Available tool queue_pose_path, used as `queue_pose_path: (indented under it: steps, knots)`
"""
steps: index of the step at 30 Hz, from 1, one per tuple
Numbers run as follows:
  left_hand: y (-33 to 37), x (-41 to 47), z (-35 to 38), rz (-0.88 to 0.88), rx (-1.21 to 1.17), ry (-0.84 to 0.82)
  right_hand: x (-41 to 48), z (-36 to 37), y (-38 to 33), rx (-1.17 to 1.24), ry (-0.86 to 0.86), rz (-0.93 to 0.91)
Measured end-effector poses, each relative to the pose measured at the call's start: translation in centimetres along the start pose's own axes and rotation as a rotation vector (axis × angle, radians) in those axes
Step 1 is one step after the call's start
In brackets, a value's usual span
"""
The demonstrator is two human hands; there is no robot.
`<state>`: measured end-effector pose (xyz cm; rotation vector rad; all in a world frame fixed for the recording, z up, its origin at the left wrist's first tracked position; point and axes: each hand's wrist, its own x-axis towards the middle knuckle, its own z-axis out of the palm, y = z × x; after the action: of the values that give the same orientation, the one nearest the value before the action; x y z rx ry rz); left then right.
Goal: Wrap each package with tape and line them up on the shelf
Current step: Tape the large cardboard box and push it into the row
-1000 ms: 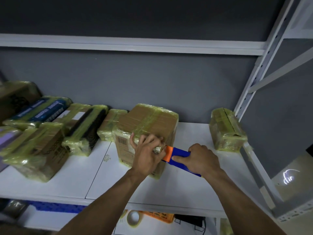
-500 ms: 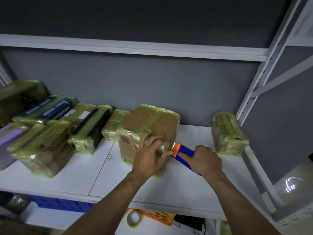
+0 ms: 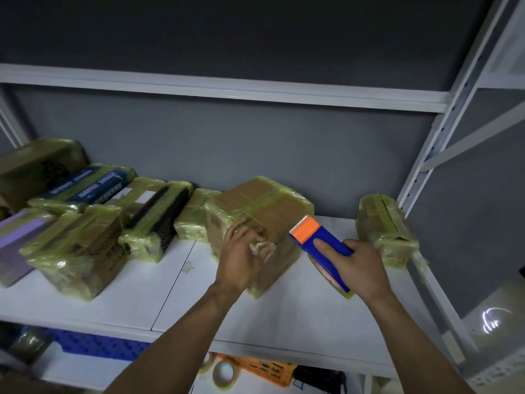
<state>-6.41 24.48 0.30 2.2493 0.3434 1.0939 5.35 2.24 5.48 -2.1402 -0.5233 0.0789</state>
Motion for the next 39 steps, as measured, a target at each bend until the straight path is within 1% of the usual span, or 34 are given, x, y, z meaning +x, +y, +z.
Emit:
queue_pose_path:
  steps: [3, 5, 7, 8, 9, 12, 13, 14, 16, 18, 21, 22, 24, 26, 28, 31, 34, 37, 39]
  knots:
    - [-0.7, 0.1, -0.3, -0.019, -0.138, -0.067, -0.1, -0.6, -0.7, 0.072, -0.004, -0.017]
    - [-1.3, 0.3, -1.3, -0.048, -0.307, -0.181, -0.2, -1.2, -0.9, 0.094, -0.002, -0.039]
    - [-1.9, 1.5, -2.7, -0.123, -0.435, -0.312, -0.2, -1.6, -0.9, 0.098, -0.015, -0.045]
    - [-2.1, 2.4, -3.4, -0.161, -0.424, -0.366, -0.2, -1.7, -0.9, 0.094, -0.022, -0.045]
    - [-2.4, 3.3, -4.0, -0.198, -0.344, -0.380, -0.2, -1.8, -0.8, 0.091, -0.026, -0.043]
    - [-3.0, 4.8, -4.6, -0.255, 0.170, -0.290, -0.2, -1.8, -0.6, 0.098, -0.010, -0.030]
    - [-2.7, 4.8, -4.4, -0.234, 0.270, -0.247, -0.2, -1.8, -0.5, 0.100, -0.005, -0.021]
    - [-2.1, 4.5, -3.9, -0.177, 0.306, -0.207, -0.2, -1.9, -0.4, 0.105, -0.003, -0.010]
    - [-0.5, 3.7, -2.1, -0.060, 0.272, -0.168, -0.1, -2.0, -0.3, 0.113, 0.003, 0.014]
    - [1.4, 3.1, 0.3, -0.036, 0.259, -0.187, -0.1, -2.2, -0.1, 0.114, 0.023, 0.030]
    - [3.3, 3.6, 3.0, -0.155, 0.348, -0.340, 0.0, -2.4, 0.2, 0.110, 0.039, 0.045]
    - [3.6, 4.0, 3.6, -0.194, 0.348, -0.354, 0.1, -2.5, 0.3, 0.112, 0.040, 0.051]
    - [3.9, 4.5, 4.4, -0.236, 0.290, -0.314, 0.1, -2.7, 0.6, 0.113, 0.037, 0.061]
    - [3.8, 4.3, 4.8, -0.221, 0.212, -0.242, 0.0, -2.8, 0.9, 0.111, 0.030, 0.062]
    - [3.4, 3.9, 4.5, -0.176, 0.105, -0.233, -0.3, -2.9, 1.2, 0.114, 0.014, 0.055]
    - [2.1, 3.2, 3.0, -0.095, -0.028, -0.310, -0.8, -3.0, 1.5, 0.138, -0.039, 0.040]
    - [0.3, 2.5, 0.9, -0.028, -0.010, -0.373, -1.4, -3.0, 1.1, 0.148, -0.120, -0.011]
    - [-1.0, 1.8, -0.7, -0.041, -0.041, -0.394, -1.7, -2.7, 0.8, 0.128, -0.213, -0.043]
    - [-1.6, 1.4, -1.5, -0.074, -0.082, -0.370, -1.8, -2.3, 0.5, 0.122, -0.260, -0.057]
